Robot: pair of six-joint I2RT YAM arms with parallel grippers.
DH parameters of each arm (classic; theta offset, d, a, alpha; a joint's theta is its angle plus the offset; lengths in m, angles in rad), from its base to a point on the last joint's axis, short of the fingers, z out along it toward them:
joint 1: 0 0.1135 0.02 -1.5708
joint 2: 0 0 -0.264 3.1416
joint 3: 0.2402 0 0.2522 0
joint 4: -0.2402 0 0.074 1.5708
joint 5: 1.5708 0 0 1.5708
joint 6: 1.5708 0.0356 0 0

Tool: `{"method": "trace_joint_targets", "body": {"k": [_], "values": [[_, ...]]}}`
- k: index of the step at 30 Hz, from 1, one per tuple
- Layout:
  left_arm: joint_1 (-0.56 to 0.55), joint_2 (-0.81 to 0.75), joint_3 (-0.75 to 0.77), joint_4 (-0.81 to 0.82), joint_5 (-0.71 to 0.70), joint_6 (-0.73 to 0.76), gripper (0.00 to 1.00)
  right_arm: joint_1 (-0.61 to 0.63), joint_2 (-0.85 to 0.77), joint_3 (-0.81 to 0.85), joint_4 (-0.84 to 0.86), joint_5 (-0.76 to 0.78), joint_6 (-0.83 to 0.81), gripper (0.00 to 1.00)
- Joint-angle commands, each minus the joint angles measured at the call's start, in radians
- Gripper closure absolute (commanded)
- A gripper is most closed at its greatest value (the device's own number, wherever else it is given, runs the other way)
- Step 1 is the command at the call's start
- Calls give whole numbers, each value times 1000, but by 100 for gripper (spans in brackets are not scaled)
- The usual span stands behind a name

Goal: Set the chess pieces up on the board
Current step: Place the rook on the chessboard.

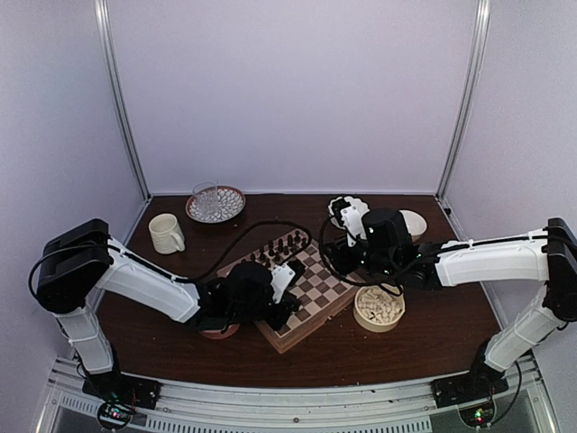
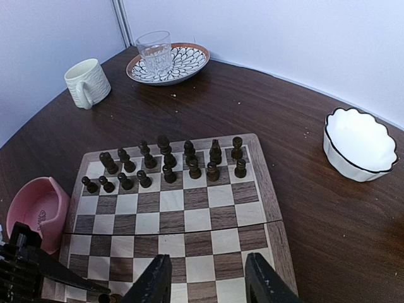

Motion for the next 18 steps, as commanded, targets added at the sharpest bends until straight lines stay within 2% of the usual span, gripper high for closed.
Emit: {"method": "trace_joint_targets", "body": {"k": [1, 3, 6, 12, 18], "values": [[-4, 9, 22, 2, -11, 7, 85, -9, 8, 7, 5, -4, 6, 58], [-3, 10, 24, -5, -11, 8, 86, -10, 9, 7, 5, -5, 6, 58], [-4, 12, 44, -44, -8, 3, 77, -11, 8, 7, 2, -5, 7, 58], [-3, -27, 173, -357, 47, 19, 61, -14, 1, 4, 1, -3, 8, 58], [-2, -69, 201, -468, 82, 27, 50, -18, -10, -3, 6, 4, 9, 58]]}}
